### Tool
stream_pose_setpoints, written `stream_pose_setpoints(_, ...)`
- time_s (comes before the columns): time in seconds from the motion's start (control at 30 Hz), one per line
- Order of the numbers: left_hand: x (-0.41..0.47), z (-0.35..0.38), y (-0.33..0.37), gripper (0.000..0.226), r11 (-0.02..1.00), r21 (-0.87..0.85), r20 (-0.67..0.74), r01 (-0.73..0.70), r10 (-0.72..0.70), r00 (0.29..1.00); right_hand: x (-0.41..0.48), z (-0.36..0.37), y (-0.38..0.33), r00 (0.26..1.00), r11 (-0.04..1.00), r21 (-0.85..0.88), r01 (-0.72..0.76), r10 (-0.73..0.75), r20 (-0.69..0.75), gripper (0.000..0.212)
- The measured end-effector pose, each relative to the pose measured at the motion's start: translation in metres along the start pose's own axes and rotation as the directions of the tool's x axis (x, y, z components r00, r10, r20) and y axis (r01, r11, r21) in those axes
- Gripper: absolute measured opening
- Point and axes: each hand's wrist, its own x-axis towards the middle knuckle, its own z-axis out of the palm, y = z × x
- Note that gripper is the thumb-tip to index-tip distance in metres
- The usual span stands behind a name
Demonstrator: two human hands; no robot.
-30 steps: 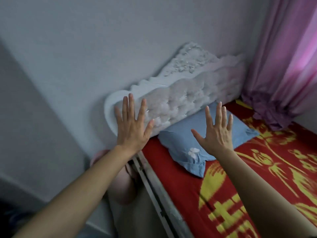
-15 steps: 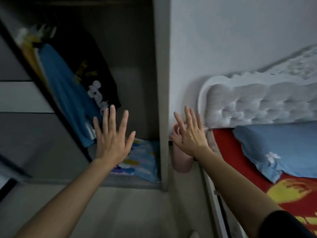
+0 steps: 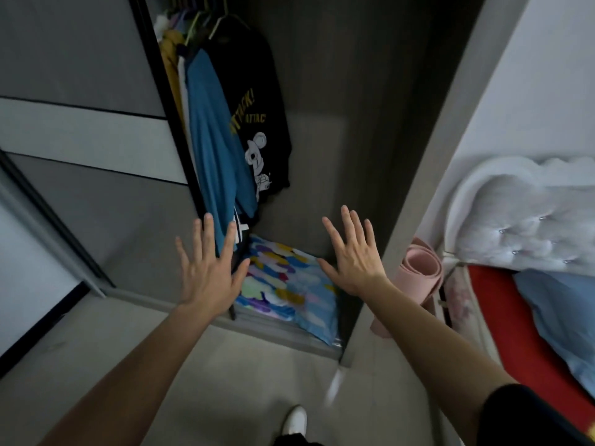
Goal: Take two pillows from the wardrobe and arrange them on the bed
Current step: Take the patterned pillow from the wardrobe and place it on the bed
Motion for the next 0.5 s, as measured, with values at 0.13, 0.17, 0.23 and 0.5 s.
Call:
stream_pose_setpoints(0.13, 0.05, 0.043, -0.003, 0.073, 0.999, -0.049, 0.102, -0.021, 0.026, 0.994, 0.04, 0.051, 0.013, 0.995, 0.995, 0.032, -0.097, 0.096, 0.037, 0.091)
stream_pose_setpoints(0.17, 0.06, 0.055, -0.002, 0.074, 0.998, -0.047, 0.123, -0.042, 0.047, 0.991, 0.05, 0.064, 0.016, 0.991, 0.991, 0.044, -0.127, 0.125, 0.044, 0.093)
stream_pose_setpoints(0.23, 0.087, 0.079, 0.001, 0.074, 0.996, -0.045, 0.177, -0.082, 0.089, 0.98, 0.07, 0.089, 0.022, 0.978, 0.976, 0.094, -0.199, 0.191, 0.085, 0.096)
stream_pose_setpoints(0.5, 0.166, 0.189, 0.009, 0.075, 0.967, -0.071, 0.262, -0.245, 0.255, 0.931, 0.116, 0.192, 0.031, 0.938, 0.932, 0.177, -0.316, 0.279, 0.203, 0.092)
